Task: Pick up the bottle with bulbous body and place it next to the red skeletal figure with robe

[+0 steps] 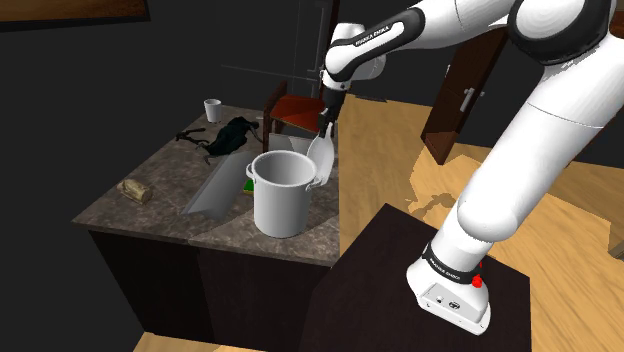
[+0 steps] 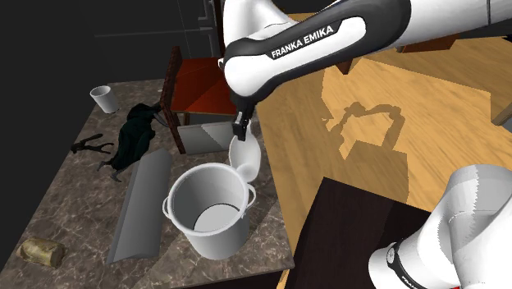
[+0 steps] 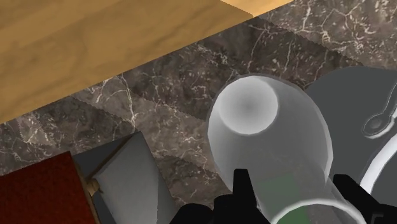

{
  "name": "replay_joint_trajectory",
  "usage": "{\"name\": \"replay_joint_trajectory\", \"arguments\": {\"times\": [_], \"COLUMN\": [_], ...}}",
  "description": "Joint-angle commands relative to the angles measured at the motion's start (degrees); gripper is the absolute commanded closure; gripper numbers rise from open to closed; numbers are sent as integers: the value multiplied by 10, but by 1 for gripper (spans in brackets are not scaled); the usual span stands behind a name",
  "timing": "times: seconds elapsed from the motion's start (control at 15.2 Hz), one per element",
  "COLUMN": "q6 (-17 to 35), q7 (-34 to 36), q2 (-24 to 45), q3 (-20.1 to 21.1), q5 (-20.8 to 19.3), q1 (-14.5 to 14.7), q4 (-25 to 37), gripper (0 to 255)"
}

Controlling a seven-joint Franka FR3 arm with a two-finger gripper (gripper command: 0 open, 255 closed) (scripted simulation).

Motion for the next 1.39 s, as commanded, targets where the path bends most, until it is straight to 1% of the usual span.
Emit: {"name": "replay_joint_trajectory", "arguments": {"times": [0.0,1.32], "q6": [-16,-169], "q7": [1,9], "q2": [-6,-46], "q3": [0,4], "q5": [-2,-10], "q1": [0,1], "q4": [10,124], "gripper": [255,255]}}
